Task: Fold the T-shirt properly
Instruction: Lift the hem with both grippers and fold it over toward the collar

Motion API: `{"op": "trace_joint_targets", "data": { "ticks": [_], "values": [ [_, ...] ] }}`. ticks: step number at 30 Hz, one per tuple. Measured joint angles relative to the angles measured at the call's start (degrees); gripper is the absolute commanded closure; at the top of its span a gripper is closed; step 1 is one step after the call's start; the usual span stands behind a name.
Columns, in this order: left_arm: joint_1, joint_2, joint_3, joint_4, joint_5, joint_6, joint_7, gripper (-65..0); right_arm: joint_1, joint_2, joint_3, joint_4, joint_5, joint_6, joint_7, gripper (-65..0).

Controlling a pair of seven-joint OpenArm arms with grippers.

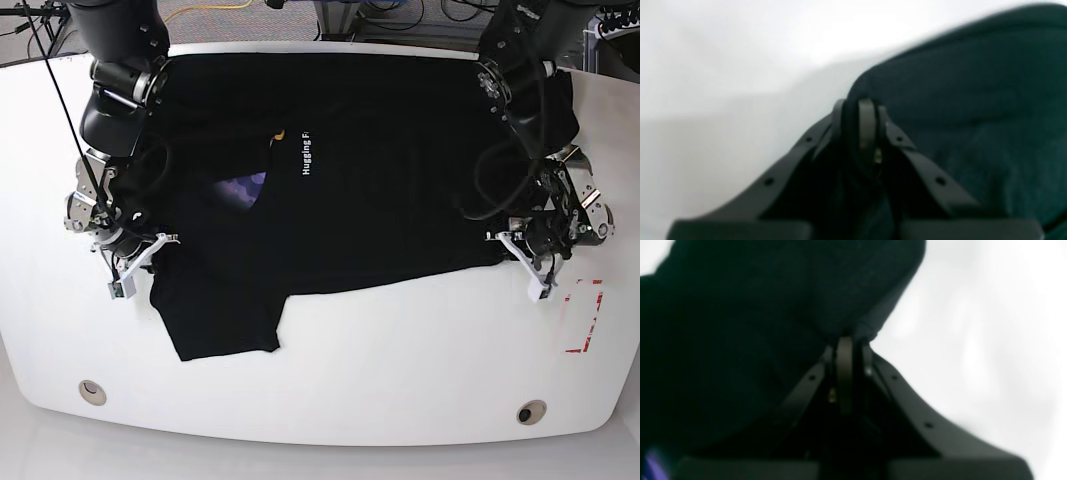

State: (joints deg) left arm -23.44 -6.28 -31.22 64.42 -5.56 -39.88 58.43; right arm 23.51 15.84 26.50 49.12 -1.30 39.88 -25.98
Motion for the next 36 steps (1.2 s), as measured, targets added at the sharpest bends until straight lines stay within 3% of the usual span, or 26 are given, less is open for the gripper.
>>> {"op": "trace_joint_targets", "data": {
  "ticks": [15, 36],
  "values": [
    [5.4, 0.0, 7.9, 22.4, -1.3, 0.0, 2.3, -3.6, -6.4, -3.7, -0.2, 23.7, 0.0, 0.2, -10.6, 0.0],
    [10.3, 0.2, 8.1, 28.7, -1.3, -0.2, 2.8, -3.6, -14.8, -6.0, -0.2, 43.6, 0.0, 0.2, -19.6, 0.0]
  ]
}}
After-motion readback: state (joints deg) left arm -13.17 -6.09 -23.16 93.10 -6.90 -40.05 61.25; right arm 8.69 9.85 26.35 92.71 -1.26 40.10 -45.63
